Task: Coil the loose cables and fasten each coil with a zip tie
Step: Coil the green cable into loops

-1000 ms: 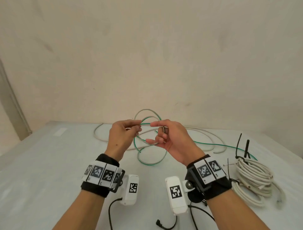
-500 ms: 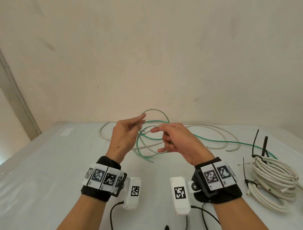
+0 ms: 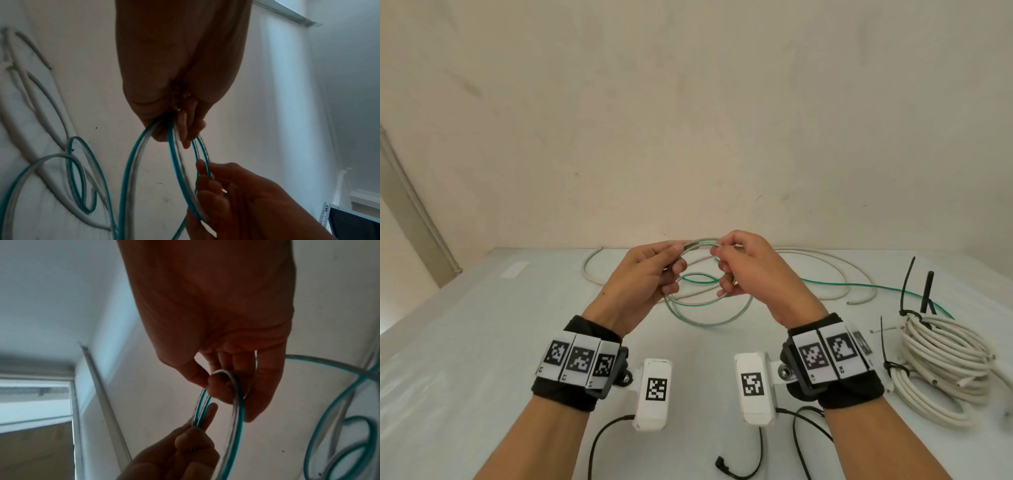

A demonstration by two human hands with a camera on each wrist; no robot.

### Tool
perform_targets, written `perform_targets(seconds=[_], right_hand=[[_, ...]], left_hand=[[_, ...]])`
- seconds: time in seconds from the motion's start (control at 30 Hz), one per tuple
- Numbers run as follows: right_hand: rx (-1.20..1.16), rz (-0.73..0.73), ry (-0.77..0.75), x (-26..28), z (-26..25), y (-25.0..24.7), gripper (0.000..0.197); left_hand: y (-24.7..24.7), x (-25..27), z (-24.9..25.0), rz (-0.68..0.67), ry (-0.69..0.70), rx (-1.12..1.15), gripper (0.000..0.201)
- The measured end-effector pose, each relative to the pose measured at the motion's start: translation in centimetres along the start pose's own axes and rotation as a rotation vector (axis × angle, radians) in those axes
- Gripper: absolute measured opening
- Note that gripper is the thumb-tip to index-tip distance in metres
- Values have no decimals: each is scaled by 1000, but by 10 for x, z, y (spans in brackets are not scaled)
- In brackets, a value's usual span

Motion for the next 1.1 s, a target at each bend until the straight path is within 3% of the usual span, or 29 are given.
perform_targets(seconds=[0.23,0.47,0.6,0.7,0.77,0.9,1.1], right_hand=[[478,171,-282,8,-29,-7,14],[677,131,-371,7,-34,4,11],[754,174,-364,9,-36,3,14],[706,286,-345,13,-42,-11,27],[649,326,-370,16,-46,-16,23],[805,277,-384,15,-44,-6,23],[812,467,-374,20,-50,-18,18]], left_hand=[[1,3,4,24,32,-134,29],[4,9,1,23,39,-269,29],[2,9,2,34,47,-256,26],[1,8,6,33,64,-258,27],[1,8,8,21,69,-267,27],[3,9,8,-3,68,-293,27],[8,11,6,-18,17,-232,35]])
Point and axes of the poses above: each hand's wrist, its own x-axis away from the middle knuckle, its own y-axis out of the palm, z = x × y, the point moved 10 cm from there along -x, towards the middle knuckle, and after that the axes turned 14 degrees about x, right-handed, at the moved point
